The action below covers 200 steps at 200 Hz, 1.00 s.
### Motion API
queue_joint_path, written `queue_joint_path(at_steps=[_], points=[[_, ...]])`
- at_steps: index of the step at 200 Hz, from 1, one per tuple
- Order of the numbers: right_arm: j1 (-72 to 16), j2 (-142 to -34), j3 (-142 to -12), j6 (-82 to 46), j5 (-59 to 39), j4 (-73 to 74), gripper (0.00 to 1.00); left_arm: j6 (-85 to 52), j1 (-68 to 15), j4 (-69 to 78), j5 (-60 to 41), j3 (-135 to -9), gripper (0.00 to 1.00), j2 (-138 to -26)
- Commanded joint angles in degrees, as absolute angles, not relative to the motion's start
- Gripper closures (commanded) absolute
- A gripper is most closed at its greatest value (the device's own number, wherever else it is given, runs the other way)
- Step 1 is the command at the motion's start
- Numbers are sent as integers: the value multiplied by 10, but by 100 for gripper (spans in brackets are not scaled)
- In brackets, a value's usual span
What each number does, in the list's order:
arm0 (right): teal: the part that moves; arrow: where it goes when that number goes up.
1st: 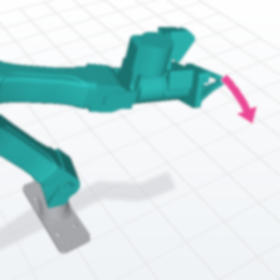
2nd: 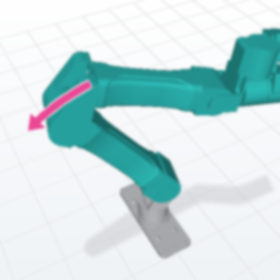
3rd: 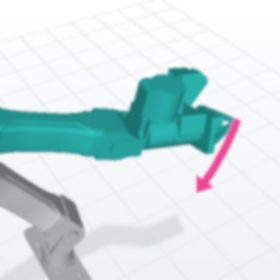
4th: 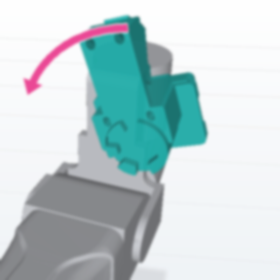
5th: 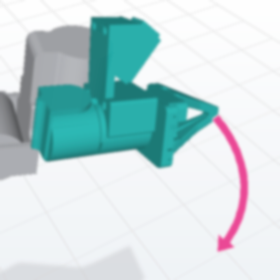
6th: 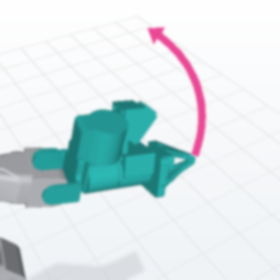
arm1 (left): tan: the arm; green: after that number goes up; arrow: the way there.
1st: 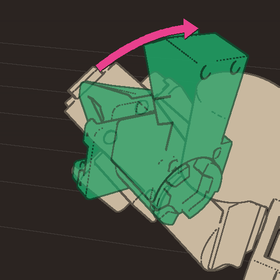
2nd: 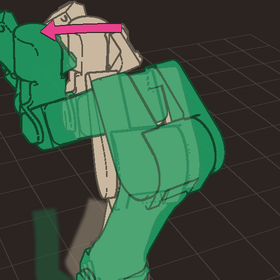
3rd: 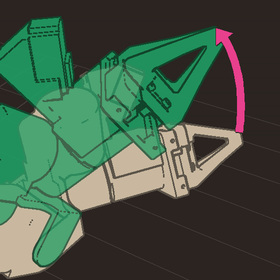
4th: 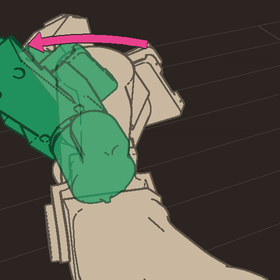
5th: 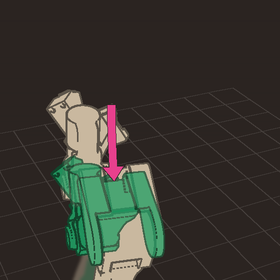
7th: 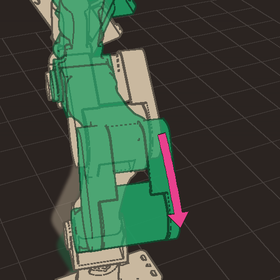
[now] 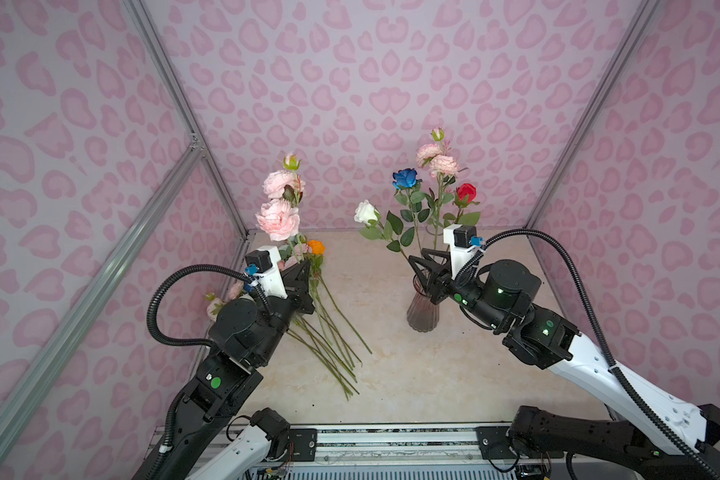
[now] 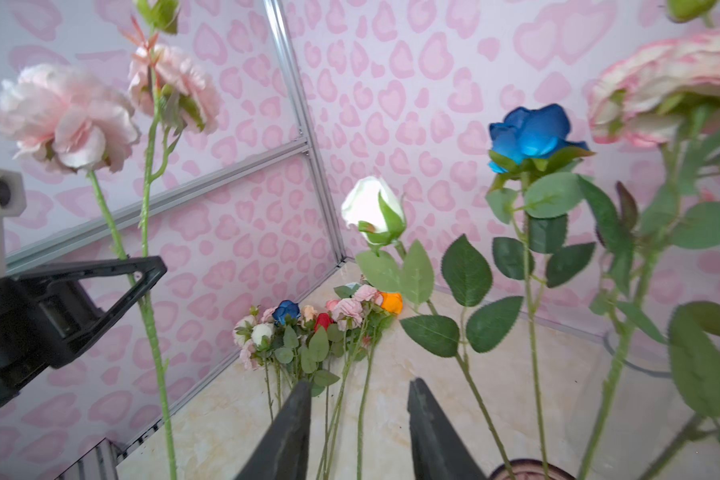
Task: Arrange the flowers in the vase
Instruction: 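Open the right gripper at the vase while the left gripper grasps another pink stem, then lift the pink carnation with the left gripper toward the right gripper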
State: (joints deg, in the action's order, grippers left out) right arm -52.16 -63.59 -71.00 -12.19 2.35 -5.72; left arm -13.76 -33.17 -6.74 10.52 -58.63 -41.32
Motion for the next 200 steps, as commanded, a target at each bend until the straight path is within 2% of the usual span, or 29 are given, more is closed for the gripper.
queue_joint_path(at_steps=[1, 45, 103, 118, 137, 148, 156, 173, 191, 200], points=[[-549, -666, -744, -94, -13, -52, 53, -103, -331, 1, 6, -631, 96, -446], [-587, -744, -813, -89, -71, -55, 47, -133, -332, 43, -81, -673, 96, -507], [-588, -822, -877, -107, -93, -43, 47, -171, -332, 94, -111, -675, 96, -540], [-587, -831, -883, -111, -76, -34, 53, -175, -332, 95, -115, -672, 96, -541], [-586, -843, -890, -114, -74, -26, 67, -177, -332, 94, -116, -668, 96, -538], [-586, -849, -896, -115, -70, -27, 83, -178, -332, 94, -116, -666, 95, -538], [-586, -853, -899, -114, -72, -26, 89, -178, -332, 93, -115, -665, 94, -536], [-587, -856, -901, -113, -72, -23, 97, -178, -332, 87, -114, -665, 84, -533], [-588, -852, -898, -110, -55, -16, 99, -176, -332, 61, -99, -672, 43, -531], [-587, -850, -895, -108, -42, -13, 99, -163, -332, 34, -94, -678, 30, -525]])
